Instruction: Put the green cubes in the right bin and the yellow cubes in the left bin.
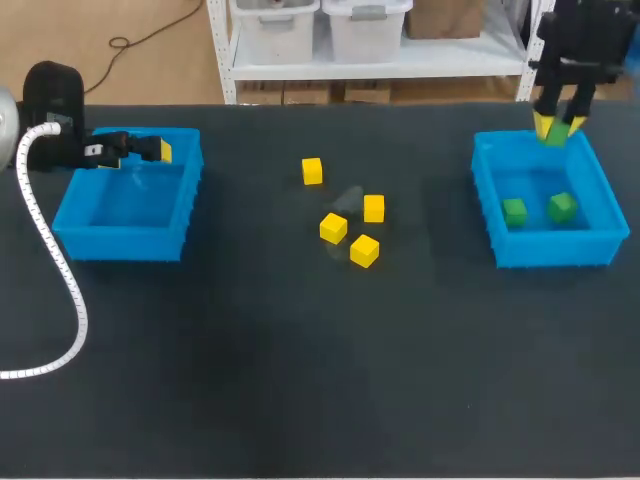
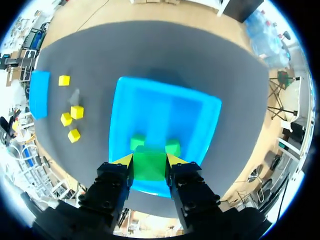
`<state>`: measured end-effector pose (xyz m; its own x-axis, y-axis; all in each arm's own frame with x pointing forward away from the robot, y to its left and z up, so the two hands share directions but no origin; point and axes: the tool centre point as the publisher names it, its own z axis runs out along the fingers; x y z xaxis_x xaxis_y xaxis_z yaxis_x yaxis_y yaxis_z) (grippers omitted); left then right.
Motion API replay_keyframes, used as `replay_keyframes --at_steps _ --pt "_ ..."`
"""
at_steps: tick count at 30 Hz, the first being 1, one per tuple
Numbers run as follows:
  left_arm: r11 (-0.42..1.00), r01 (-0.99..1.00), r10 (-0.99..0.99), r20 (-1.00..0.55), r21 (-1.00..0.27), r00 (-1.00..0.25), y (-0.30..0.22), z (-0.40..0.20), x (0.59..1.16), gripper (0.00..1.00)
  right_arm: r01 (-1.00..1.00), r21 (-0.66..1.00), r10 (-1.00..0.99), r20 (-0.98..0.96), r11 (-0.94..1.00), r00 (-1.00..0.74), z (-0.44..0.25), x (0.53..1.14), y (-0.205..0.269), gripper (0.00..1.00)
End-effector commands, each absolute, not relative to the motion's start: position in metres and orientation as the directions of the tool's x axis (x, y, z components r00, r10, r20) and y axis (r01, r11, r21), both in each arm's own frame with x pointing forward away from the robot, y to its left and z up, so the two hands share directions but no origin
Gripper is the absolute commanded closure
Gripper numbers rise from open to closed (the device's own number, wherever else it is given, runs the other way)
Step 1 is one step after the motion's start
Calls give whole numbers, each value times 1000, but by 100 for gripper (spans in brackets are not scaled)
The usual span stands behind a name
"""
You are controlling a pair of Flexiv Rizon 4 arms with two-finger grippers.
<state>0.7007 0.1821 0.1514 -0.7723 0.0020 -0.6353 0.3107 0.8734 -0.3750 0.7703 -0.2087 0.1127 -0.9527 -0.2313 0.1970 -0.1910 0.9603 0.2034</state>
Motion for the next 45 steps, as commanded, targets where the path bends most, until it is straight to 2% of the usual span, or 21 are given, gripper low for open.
replay_keyframes --at_steps 1,10,12,13,14,15,42,45 --pt "867 320 1 -641 -382 -768 184 150 700 0 -194 209 -62 -510 959 -858 105 746 -208 100" --pt "867 320 1 -641 -382 -768 184 150 700 0 -191 213 -64 -490 958 -870 95 747 -203 100" --pt "867 320 1 -641 -382 -768 184 150 700 0 -191 213 -65 -488 958 -870 95 747 -203 91" --pt "867 320 1 -641 -382 -768 184 150 700 0 -191 211 -66 -488 959 -870 95 747 -203 76" --pt "867 320 1 -641 -382 -768 184 150 700 0 -192 198 -74 -488 961 -870 95 747 -204 51" --pt "867 320 1 -641 -382 -768 184 150 700 0 -192 187 -79 -488 963 -869 95 747 -204 0" --pt "867 320 1 -641 -382 -768 184 150 700 0 -183 209 -48 -525 961 -850 101 748 -207 0" --pt "879 389 143 -628 -274 -765 179 156 698 0 -183 209 -48 -525 961 -850 101 748 -207 0"
